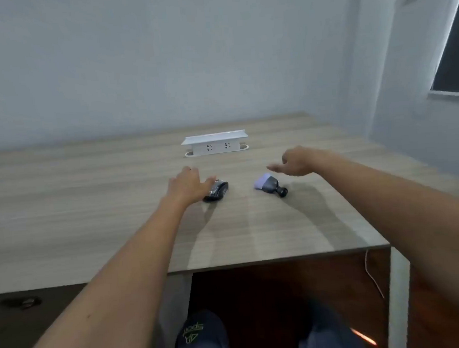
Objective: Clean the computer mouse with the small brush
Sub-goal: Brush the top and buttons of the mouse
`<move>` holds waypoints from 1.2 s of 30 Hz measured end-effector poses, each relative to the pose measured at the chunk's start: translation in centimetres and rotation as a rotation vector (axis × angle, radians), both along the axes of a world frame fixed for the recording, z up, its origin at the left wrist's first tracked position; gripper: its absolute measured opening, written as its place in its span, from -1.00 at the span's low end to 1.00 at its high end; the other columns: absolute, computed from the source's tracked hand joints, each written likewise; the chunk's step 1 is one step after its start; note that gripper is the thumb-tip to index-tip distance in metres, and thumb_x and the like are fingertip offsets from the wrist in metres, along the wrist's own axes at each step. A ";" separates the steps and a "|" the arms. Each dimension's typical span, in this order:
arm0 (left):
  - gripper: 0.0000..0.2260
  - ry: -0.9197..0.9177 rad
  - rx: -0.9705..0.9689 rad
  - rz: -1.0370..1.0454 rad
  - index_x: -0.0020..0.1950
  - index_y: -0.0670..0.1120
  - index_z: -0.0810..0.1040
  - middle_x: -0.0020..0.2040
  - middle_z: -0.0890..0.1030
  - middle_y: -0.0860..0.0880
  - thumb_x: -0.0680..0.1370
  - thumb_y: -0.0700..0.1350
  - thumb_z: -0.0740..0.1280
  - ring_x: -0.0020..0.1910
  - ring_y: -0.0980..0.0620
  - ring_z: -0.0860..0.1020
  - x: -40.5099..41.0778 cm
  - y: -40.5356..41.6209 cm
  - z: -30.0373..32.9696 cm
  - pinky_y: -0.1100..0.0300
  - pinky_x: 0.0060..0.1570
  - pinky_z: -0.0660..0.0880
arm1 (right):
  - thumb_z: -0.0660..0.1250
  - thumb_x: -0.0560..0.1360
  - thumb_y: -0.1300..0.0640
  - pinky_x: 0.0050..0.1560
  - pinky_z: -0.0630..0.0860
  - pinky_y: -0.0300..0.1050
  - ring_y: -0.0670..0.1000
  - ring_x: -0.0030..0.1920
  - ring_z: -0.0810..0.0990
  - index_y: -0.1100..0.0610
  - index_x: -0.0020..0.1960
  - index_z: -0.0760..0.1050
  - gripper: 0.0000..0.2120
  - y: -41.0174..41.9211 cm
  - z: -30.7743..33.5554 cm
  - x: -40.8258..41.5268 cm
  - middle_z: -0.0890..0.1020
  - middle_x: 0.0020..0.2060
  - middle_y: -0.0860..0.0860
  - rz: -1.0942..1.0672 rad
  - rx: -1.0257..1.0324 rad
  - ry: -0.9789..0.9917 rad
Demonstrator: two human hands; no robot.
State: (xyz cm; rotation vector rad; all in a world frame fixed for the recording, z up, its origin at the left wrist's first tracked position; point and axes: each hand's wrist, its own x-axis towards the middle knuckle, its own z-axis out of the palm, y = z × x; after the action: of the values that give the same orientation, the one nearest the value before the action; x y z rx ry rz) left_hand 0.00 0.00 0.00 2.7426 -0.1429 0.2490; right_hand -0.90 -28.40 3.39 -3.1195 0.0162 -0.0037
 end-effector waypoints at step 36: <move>-0.61 0.196 -0.535 -0.235 0.22 -0.09 0.70 0.03 0.77 -0.13 0.44 0.02 0.59 -0.05 -0.05 0.70 2.4 0.5 -4.4 -0.02 0.19 0.60 | 0.54 0.41 0.31 -0.28 0.59 -0.26 0.06 -0.33 0.60 0.44 0.06 0.59 -0.70 1.9 -2.4 3.1 0.64 -0.20 0.25 0.176 1.135 -0.064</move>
State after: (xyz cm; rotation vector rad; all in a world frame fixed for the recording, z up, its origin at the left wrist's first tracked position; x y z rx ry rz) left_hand 2.37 0.47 -4.43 2.1789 -0.2959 -0.0454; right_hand 2.22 -26.55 0.95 -1.9758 -0.1867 -0.0658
